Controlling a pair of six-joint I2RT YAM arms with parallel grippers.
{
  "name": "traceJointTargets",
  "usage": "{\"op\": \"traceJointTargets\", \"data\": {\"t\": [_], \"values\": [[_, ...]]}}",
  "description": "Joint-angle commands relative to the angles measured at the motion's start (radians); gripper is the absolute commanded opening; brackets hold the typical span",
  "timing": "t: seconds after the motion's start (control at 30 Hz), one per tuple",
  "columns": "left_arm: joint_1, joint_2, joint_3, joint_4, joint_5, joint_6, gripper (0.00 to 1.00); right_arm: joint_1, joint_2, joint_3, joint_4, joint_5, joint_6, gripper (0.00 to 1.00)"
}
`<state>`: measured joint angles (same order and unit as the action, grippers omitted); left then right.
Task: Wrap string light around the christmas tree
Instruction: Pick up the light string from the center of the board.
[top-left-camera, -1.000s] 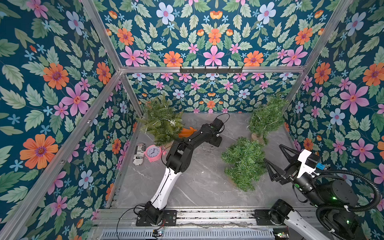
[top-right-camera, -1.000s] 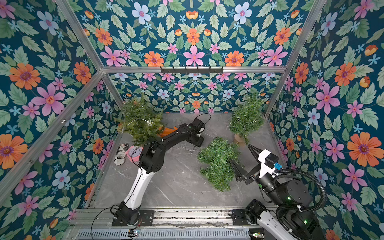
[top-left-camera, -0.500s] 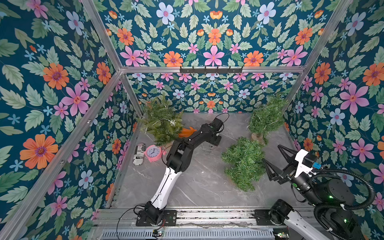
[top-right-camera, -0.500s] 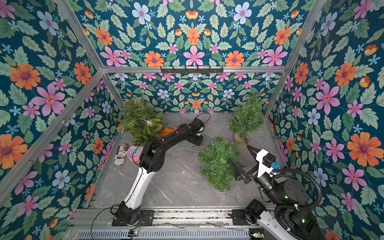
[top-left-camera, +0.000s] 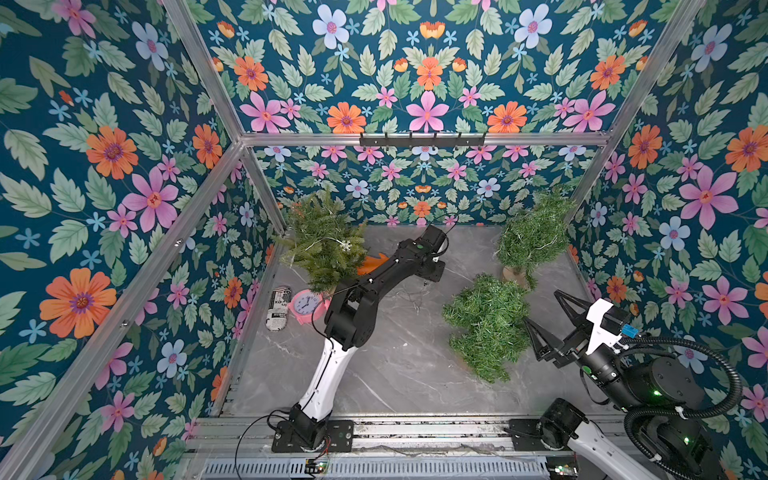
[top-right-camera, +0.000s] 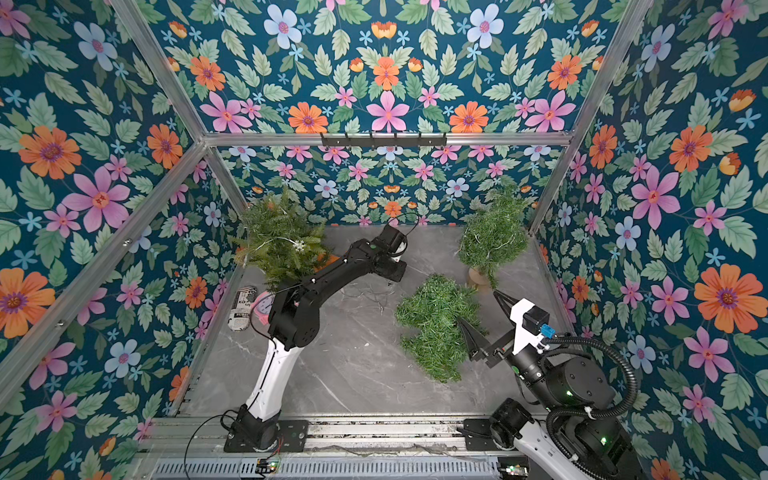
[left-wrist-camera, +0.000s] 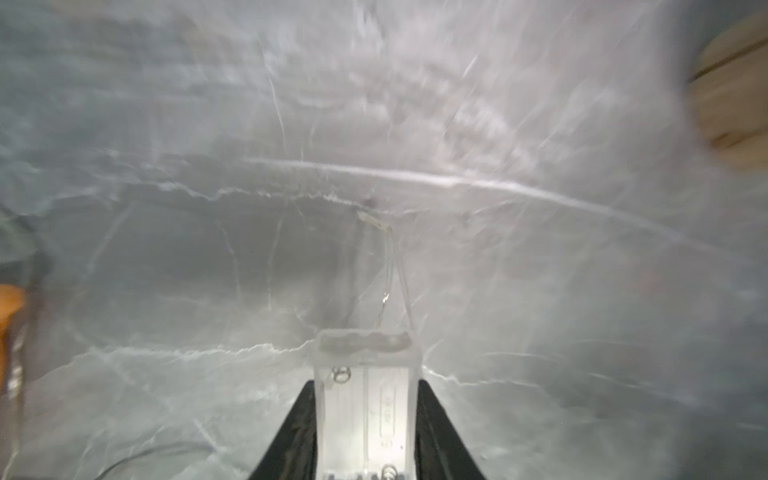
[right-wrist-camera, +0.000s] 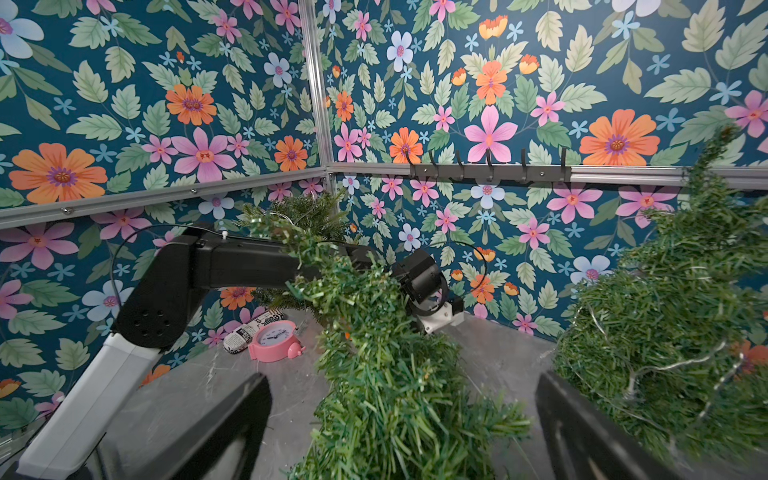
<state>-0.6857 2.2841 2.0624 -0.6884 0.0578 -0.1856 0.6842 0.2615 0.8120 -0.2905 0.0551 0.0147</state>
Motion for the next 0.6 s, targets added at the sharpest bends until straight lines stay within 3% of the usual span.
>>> {"op": "traceJointTargets", "data": {"t": [0.0, 0.57], "values": [[0.002, -0.062, 0.007, 0.045, 0.016, -0.047, 0.34, 0.002, -0.009, -0.004, 0.034, 0.011, -0.015, 0.99], [-0.002, -0.509, -0.043, 0.487, 0.102, -0.224, 0.29, 0.002, 0.036, 0.014, 0.08, 0.004, -0.031, 1.0]]}}
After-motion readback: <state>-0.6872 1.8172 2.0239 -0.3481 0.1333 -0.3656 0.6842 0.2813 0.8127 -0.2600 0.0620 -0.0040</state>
